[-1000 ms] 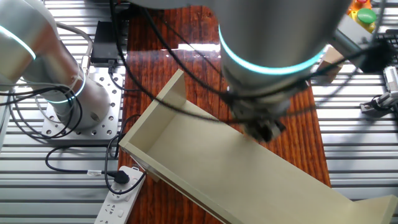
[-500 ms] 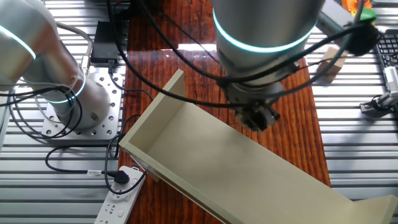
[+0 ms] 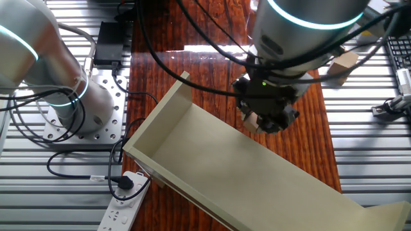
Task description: Take the object down from the shelf
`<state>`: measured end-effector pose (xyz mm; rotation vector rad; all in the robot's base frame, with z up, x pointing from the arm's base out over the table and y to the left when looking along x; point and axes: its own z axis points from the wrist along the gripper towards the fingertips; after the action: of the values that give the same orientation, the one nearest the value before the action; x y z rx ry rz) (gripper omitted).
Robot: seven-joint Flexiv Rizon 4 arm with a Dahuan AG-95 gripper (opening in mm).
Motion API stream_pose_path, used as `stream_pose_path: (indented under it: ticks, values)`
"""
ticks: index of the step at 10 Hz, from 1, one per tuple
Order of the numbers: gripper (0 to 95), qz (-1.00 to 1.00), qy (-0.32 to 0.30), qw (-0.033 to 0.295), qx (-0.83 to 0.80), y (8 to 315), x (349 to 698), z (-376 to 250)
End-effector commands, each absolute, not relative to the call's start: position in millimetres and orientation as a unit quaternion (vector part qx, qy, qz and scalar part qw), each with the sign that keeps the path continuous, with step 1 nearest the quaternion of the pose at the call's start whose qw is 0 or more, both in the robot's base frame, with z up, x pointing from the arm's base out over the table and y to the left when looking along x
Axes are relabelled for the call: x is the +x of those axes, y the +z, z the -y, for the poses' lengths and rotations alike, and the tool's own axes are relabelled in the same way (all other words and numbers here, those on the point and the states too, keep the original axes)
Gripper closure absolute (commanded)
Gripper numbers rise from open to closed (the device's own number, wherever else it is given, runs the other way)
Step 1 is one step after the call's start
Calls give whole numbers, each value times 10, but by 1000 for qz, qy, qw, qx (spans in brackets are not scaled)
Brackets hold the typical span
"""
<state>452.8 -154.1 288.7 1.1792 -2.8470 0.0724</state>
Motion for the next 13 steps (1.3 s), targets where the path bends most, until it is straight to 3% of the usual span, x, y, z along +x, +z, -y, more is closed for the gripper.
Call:
stream_pose_path:
  ticks: [1, 5, 7, 10, 13]
  values:
    - [950, 923, 17, 20, 384, 2890, 4533, 1542]
    - [950, 931, 19, 12, 365, 2890, 4533, 1542]
    - [950, 937, 21, 9, 349, 2756, 4567, 1229]
    - [950, 945, 20, 1, 325, 2294, 4555, 658]
    - [950, 948, -10, -7, 318, 1794, 4548, 543]
